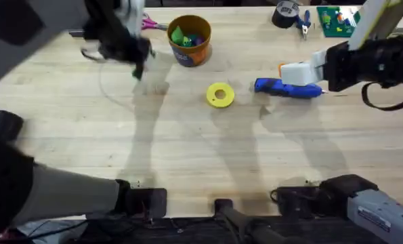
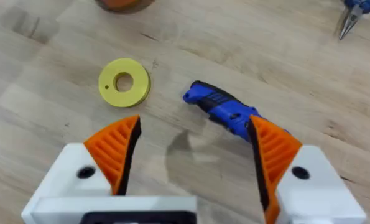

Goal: Pick up the gripper from the table and insert it into the empty holder that is missing its gripper. Then pick up a screw, insert it into the mounting hole, and use the screwdriver to tighten it. Finally, clean up the table by picking up the vegetable and placing it into the bucket.

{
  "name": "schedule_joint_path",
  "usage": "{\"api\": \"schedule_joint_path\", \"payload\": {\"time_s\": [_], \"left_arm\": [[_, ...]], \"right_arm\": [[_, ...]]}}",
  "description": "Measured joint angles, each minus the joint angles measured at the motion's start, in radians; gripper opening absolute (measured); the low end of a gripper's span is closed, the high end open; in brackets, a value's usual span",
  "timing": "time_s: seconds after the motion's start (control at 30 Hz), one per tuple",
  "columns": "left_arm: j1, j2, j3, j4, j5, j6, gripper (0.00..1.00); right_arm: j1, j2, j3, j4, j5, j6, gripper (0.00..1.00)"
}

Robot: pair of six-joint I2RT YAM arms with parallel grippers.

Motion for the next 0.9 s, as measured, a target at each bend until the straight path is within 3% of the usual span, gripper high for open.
{"api": "schedule_joint_path", "payload": {"time_s": [0.23, 0.43, 0.63, 0.77, 0.9], "left_arm": [[-0.013, -0.072, 0.207, 0.043, 0.067, -0.004, 0.015], [-0.061, -0.053, 0.217, 0.213, 0.172, -0.005, 0.015], [-0.134, 0.063, 0.217, 0.357, 0.221, -0.014, 0.015], [-0.181, 0.191, 0.217, 0.416, 0.232, -0.015, 0.014], [-0.187, 0.229, 0.217, 0.413, 0.233, -0.016, 0.014]], "right_arm": [[0.0, 0.0, 0.0, 0.001, 0.0, 0.0, 0.997], [0.0, 0.0, 0.0, 0.001, 0.0, 0.0, 0.996], [0.0, 0.0, 0.0, 0.0, 0.0, 0.0, 0.997], [0.0, 0.0, 0.0, -0.003, 0.0, 0.0, 0.997], [0.0, 0.0, 0.0, -0.015, 0.0, 0.0, 0.997]]}}
